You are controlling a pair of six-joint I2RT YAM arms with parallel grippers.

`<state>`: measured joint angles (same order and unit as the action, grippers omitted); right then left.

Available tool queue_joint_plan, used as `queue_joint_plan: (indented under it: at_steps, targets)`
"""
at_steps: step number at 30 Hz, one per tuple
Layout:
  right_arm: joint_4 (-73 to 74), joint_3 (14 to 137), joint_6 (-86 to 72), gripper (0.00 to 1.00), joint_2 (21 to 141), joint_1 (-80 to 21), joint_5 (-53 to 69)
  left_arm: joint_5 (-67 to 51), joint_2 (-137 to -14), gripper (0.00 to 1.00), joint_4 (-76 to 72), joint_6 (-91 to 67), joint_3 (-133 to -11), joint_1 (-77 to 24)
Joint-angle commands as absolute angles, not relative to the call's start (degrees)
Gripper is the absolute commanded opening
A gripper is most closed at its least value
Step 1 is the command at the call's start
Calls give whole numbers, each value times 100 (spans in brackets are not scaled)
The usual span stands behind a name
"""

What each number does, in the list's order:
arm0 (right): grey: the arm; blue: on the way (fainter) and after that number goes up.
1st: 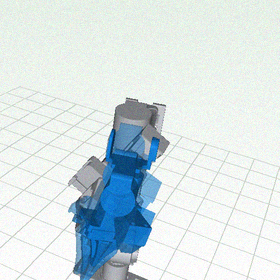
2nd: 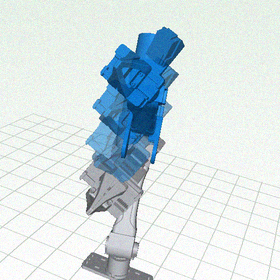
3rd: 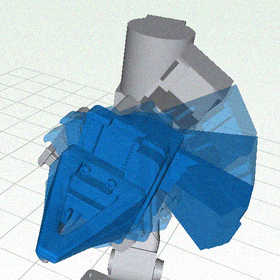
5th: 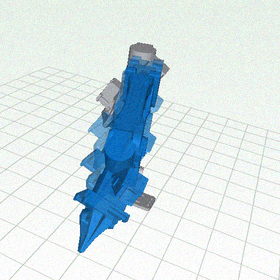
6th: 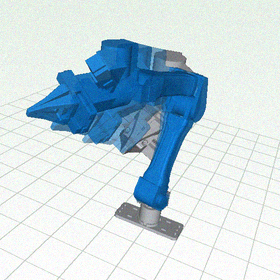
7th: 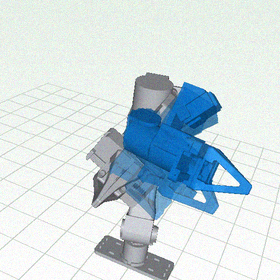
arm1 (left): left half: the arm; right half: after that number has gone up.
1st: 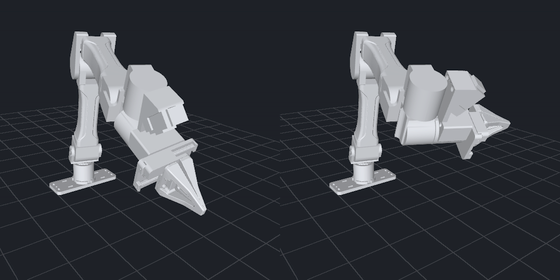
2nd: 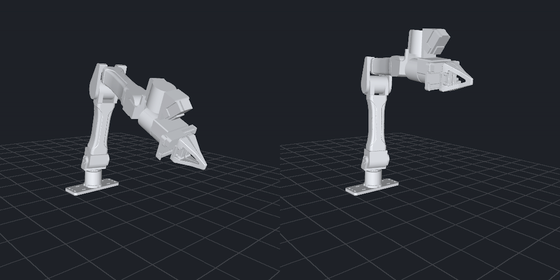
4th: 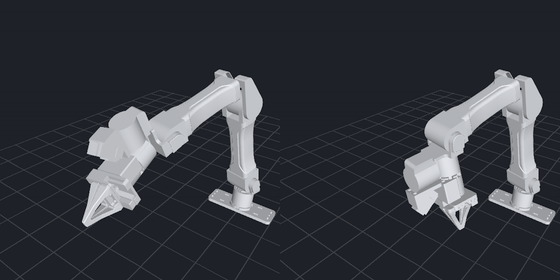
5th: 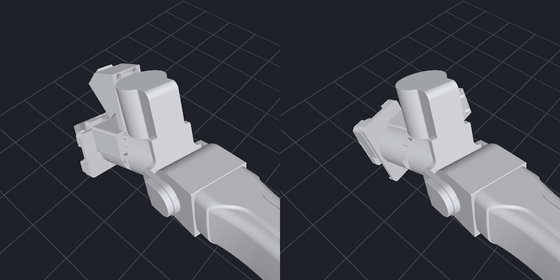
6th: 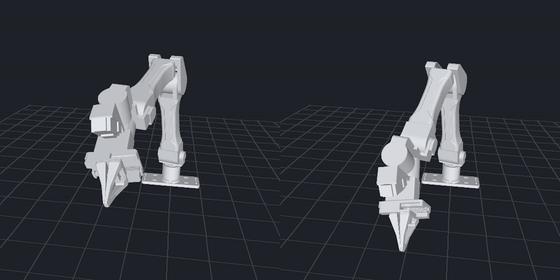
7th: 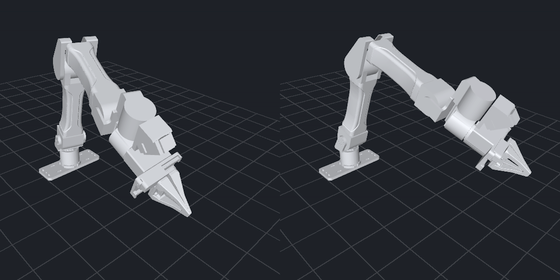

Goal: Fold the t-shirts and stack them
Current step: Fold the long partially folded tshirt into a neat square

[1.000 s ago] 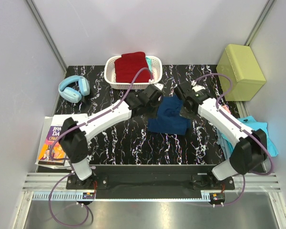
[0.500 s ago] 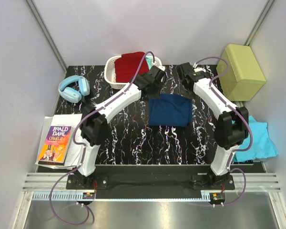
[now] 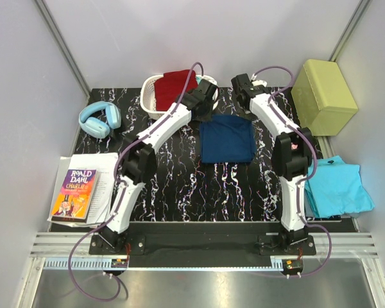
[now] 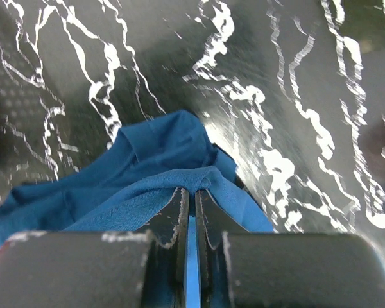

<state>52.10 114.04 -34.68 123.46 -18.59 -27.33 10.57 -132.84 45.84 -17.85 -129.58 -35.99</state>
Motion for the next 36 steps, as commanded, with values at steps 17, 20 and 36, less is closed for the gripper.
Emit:
queue_joint_plan:
  at_steps: [17, 20, 36]
  targets:
    - [4949, 12631, -2953, 76, 13212, -1740, -2619, 1397, -13291, 95, 4141, -1978, -13132, -3243]
    - [4729, 12132, -2892, 77, 12526, -1836, -2470, 1520, -12702, 99, 3781, -2012, -12561, -3348]
    - [3313, 8560, -3305, 17, 11636, -2109, -1134, -245, -12471, 90, 2443, -2548, -10731, -3718]
